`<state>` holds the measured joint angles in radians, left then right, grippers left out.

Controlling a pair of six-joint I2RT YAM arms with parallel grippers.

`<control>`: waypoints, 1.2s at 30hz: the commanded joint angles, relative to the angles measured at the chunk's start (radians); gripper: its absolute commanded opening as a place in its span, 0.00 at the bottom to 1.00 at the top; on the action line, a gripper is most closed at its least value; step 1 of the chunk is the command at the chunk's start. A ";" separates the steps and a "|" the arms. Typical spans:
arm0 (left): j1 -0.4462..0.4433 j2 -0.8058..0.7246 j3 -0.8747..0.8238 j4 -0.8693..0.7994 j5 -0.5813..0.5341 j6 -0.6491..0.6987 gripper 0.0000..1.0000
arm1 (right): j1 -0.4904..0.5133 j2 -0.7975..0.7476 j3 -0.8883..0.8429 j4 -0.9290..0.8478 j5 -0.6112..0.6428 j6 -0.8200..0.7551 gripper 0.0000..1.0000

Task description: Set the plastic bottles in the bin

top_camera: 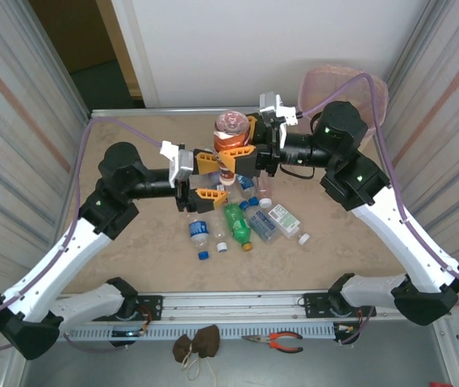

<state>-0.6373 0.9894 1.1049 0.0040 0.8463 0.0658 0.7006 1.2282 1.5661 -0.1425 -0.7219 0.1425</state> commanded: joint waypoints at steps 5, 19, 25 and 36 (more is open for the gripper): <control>-0.005 -0.080 -0.066 -0.054 -0.093 0.022 0.71 | -0.151 -0.027 0.069 -0.061 0.113 -0.012 0.56; -0.006 -0.126 -0.083 -0.121 -0.146 0.023 0.72 | -0.591 0.137 0.214 -0.232 0.302 0.062 0.52; -0.006 -0.151 -0.096 -0.128 -0.159 0.022 0.71 | -0.719 0.306 0.369 -0.367 0.428 0.087 0.49; -0.006 -0.182 -0.120 -0.130 -0.196 0.016 0.71 | -0.796 0.650 0.677 -0.699 0.490 0.111 0.49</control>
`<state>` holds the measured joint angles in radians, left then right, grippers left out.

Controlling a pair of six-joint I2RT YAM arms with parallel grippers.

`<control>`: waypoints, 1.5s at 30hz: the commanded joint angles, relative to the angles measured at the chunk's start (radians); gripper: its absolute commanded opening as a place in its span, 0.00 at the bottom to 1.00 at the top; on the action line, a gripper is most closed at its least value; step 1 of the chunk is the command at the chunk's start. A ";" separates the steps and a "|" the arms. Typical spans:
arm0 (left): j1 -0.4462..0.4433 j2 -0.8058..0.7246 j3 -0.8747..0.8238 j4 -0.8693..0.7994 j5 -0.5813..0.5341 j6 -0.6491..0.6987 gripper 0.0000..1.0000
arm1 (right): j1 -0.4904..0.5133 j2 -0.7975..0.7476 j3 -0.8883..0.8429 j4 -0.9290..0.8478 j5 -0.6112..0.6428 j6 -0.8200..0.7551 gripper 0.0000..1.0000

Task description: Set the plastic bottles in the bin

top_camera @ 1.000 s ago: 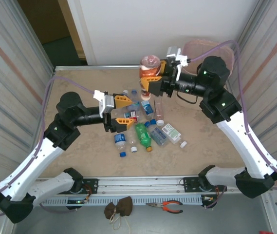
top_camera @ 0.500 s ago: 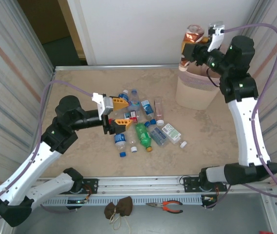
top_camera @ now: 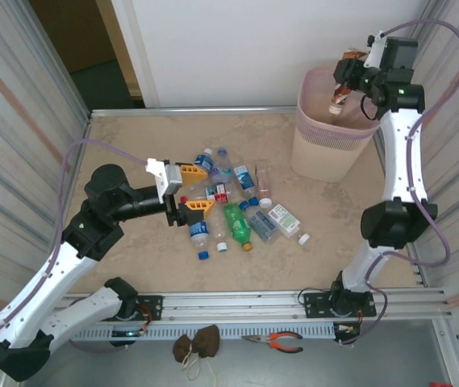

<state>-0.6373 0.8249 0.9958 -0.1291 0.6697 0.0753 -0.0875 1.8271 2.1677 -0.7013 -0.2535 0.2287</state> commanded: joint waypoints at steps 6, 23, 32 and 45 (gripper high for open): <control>-0.006 -0.018 -0.011 -0.017 -0.046 0.008 0.71 | -0.014 0.201 0.182 -0.309 -0.030 0.046 0.50; -0.005 -0.023 -0.022 -0.040 -0.085 0.020 0.71 | 0.002 0.447 0.198 -0.463 -0.069 0.029 0.55; 0.008 -0.033 -0.024 -0.046 -0.106 0.025 0.71 | 0.006 0.553 0.252 -0.510 -0.070 0.008 0.63; 0.039 -0.023 -0.008 -0.105 -0.158 0.024 0.71 | 0.011 0.516 0.295 -0.525 -0.074 0.004 0.84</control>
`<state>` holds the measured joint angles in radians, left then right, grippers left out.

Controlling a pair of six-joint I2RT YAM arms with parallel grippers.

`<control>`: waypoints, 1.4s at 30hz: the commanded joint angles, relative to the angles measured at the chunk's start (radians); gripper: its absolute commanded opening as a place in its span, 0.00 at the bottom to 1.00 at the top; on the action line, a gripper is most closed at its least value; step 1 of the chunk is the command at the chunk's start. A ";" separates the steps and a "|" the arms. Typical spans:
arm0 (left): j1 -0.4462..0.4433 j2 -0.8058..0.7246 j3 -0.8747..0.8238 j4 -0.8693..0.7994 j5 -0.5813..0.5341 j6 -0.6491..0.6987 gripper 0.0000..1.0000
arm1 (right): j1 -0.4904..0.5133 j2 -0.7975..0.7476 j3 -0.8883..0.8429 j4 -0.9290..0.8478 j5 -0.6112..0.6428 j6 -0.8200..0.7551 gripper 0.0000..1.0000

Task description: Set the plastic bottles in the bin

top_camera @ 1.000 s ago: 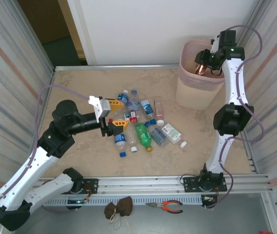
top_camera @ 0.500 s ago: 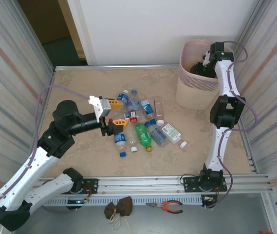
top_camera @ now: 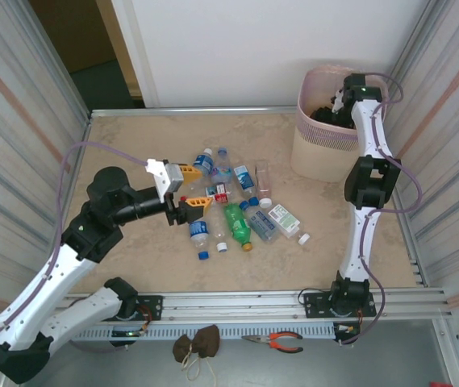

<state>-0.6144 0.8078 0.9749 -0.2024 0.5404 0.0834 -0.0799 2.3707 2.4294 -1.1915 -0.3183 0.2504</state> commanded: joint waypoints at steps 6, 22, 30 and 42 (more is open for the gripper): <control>0.037 -0.006 0.015 -0.047 -0.030 0.007 0.71 | 0.001 -0.089 0.060 -0.047 0.007 -0.017 0.86; 0.051 0.082 0.025 -0.099 -0.099 0.008 0.71 | 0.002 -0.304 0.094 -0.037 0.028 -0.022 0.87; 0.081 0.192 0.074 -0.183 -0.151 0.007 0.70 | 0.007 -0.408 0.090 -0.067 0.038 -0.033 0.87; 0.197 0.454 0.195 -0.352 -0.254 0.009 0.64 | 0.043 -0.691 -0.194 0.017 0.077 -0.040 0.87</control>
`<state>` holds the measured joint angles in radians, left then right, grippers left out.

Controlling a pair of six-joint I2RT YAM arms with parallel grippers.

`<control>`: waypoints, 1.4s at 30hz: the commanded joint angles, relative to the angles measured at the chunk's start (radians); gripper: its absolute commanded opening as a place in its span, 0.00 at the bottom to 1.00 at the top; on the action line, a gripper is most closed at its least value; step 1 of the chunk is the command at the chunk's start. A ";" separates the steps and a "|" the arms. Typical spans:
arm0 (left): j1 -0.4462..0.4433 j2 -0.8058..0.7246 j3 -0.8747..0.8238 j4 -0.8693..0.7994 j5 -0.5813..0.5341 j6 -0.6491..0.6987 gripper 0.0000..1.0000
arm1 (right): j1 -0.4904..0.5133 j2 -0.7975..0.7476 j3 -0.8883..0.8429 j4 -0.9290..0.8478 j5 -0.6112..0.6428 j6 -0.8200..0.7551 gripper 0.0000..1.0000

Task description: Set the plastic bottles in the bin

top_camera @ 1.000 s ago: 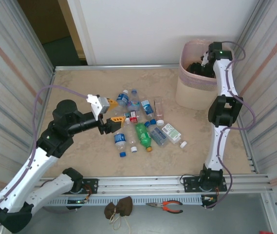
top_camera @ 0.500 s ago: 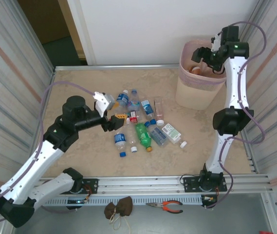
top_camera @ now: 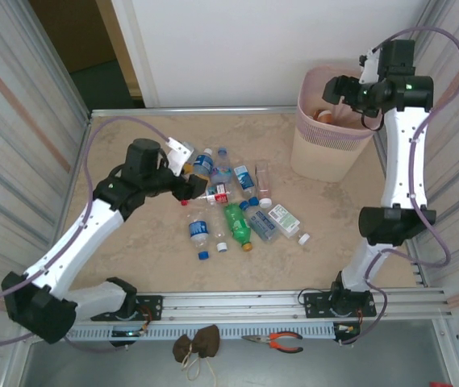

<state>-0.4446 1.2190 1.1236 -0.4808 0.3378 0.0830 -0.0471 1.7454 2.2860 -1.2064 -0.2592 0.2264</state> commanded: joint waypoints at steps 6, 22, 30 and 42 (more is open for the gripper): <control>0.084 0.197 0.100 -0.081 -0.077 -0.014 0.64 | 0.023 -0.179 -0.163 0.055 0.048 -0.021 0.87; 0.089 0.679 0.442 -0.233 -0.207 -0.045 0.75 | 0.046 -0.314 -0.273 0.049 0.138 -0.051 0.88; 0.091 0.811 0.497 -0.243 -0.214 -0.044 0.80 | 0.048 -0.331 -0.296 0.056 0.137 -0.055 0.88; 0.099 0.933 0.575 -0.254 -0.188 -0.041 0.80 | 0.066 -0.350 -0.340 0.073 0.146 -0.058 0.88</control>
<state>-0.3538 2.1307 1.6646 -0.7074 0.1345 0.0483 0.0120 1.4250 1.9610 -1.1477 -0.1268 0.1925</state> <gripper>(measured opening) 0.806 0.876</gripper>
